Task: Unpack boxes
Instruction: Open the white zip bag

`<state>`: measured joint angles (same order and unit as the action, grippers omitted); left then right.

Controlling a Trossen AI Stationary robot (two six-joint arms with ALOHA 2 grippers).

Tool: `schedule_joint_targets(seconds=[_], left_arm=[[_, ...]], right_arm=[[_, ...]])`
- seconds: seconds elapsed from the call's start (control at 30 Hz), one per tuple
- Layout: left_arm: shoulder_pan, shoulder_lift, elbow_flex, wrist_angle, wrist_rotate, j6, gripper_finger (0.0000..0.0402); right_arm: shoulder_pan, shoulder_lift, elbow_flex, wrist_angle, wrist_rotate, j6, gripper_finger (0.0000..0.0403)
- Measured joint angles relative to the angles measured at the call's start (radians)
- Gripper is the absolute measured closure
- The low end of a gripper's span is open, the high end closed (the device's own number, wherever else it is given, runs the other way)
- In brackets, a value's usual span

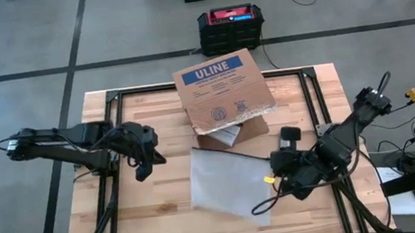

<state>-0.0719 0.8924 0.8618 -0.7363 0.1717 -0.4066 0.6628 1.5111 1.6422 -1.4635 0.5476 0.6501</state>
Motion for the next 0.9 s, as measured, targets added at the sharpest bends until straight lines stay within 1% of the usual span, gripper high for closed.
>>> schedule_joint_targets(seconds=[0.07, 0.1, 0.23, 0.33, 0.47, 0.6, 0.7, 0.8, 0.9], left_arm=[[-0.022, 0.000, -0.031, 0.057, -0.018, -0.014, 0.0401], [-0.033, 0.003, -0.046, 0.106, -0.026, -0.020, 0.0401], [-0.068, 0.005, -0.139, 0.417, -0.034, -0.014, 0.0401], [-0.082, 0.005, -0.224, 0.681, -0.032, 0.012, 0.0401], [-0.084, 0.018, -0.327, 0.922, -0.033, 0.038, 0.0401], [-0.084, 0.062, -0.392, 1.066, -0.074, 0.064, 0.0400], [-0.080, 0.111, -0.400, 1.166, -0.078, 0.091, 0.0385], [-0.066, 0.155, -0.353, 1.200, -0.043, 0.116, 0.0359], [-0.043, 0.190, -0.264, 1.160, 0.012, 0.157, 0.0323]], right_arm=[[-0.006, 0.015, -0.001, 0.030, 0.009, -0.058, 0.0403], [-0.010, 0.025, -0.001, 0.048, 0.031, -0.091, 0.0403], [-0.045, 0.059, -0.001, 0.157, 0.104, -0.255, 0.0403], [-0.080, 0.078, -0.001, 0.267, 0.107, -0.388, 0.0403], [-0.118, 0.099, -0.001, 0.369, 0.105, -0.526, 0.0403], [-0.127, 0.103, -0.001, 0.451, 0.103, -0.675, 0.0403], [-0.126, 0.091, -0.001, 0.556, 0.098, -0.817, 0.0403], [-0.138, 0.085, -0.001, 0.671, 0.098, -0.956, 0.0403], [-0.160, 0.085, -0.001, 0.744, 0.062, -1.067, 0.0403]])
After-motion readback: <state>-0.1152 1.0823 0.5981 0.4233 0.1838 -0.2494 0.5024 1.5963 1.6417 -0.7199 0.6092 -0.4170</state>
